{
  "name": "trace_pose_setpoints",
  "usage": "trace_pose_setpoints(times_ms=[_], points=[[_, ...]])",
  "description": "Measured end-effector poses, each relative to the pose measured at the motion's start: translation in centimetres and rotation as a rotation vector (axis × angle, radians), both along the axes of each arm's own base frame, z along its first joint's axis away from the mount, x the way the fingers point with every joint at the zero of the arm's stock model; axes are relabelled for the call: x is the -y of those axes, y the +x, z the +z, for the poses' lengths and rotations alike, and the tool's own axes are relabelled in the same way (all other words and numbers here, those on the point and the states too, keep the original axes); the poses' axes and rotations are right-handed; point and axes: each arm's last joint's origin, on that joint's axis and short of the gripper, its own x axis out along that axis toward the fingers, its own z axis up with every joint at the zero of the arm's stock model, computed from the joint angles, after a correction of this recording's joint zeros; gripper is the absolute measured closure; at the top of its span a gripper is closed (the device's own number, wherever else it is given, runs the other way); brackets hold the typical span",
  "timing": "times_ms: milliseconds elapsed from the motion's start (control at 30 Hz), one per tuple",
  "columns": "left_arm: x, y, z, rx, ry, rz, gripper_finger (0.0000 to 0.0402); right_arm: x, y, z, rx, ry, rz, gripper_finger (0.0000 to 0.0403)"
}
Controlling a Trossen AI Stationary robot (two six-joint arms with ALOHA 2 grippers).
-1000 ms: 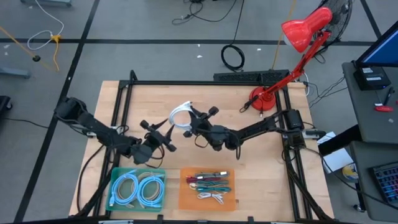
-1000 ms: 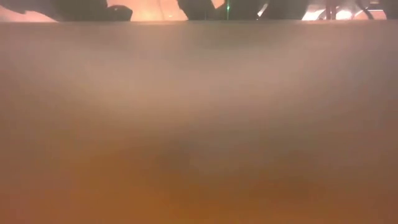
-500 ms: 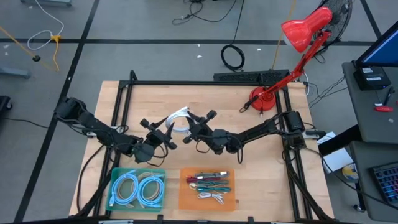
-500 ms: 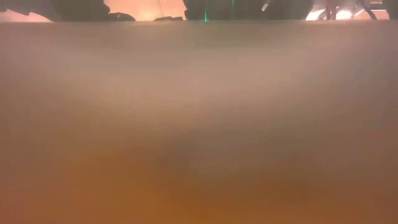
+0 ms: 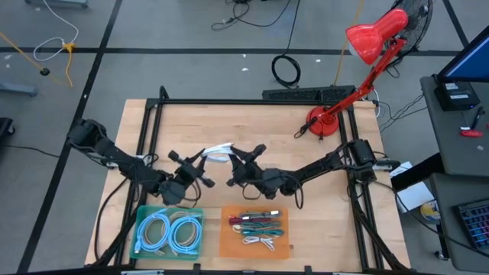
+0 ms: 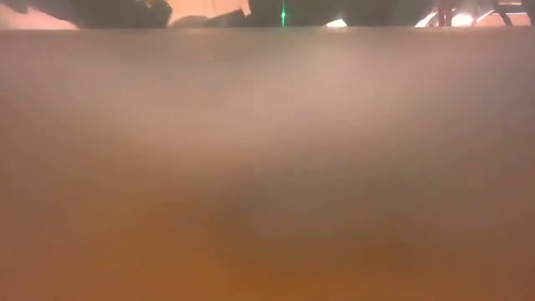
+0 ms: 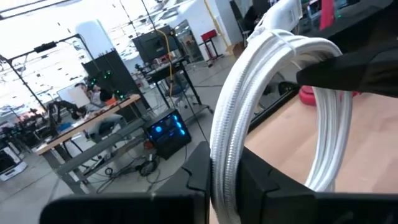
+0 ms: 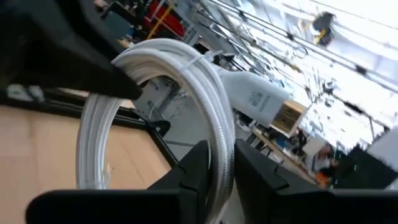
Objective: Pick & Place USB Port
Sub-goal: Put the white HDMI cable into the green bin
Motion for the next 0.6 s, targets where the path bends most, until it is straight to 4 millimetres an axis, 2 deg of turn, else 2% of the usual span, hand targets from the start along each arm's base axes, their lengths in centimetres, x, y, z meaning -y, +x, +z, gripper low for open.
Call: trace_pose_setpoints(times_ms=[67,333,433,600], points=[[1.1,-0.5,0.7,0.016,0.0,-0.021,0.0364,-0.9,-0.2,0.1,-0.051,-0.046,-0.008,0.0337],[5.0,-2.0,6.2,0.151,-0.088,-0.098,0.0364,-4.5,-1.4,0.4,-0.111,-0.115,0.029,0.0303],[6.1,-2.5,8.0,0.225,-0.157,-0.159,0.0364,-5.8,-1.8,-0.1,-0.147,-0.134,0.036,0.0288],[7.2,-3.2,8.1,0.272,-0.205,-0.219,0.0364,-7.7,-2.7,0.5,-0.145,-0.176,0.074,0.0268]])
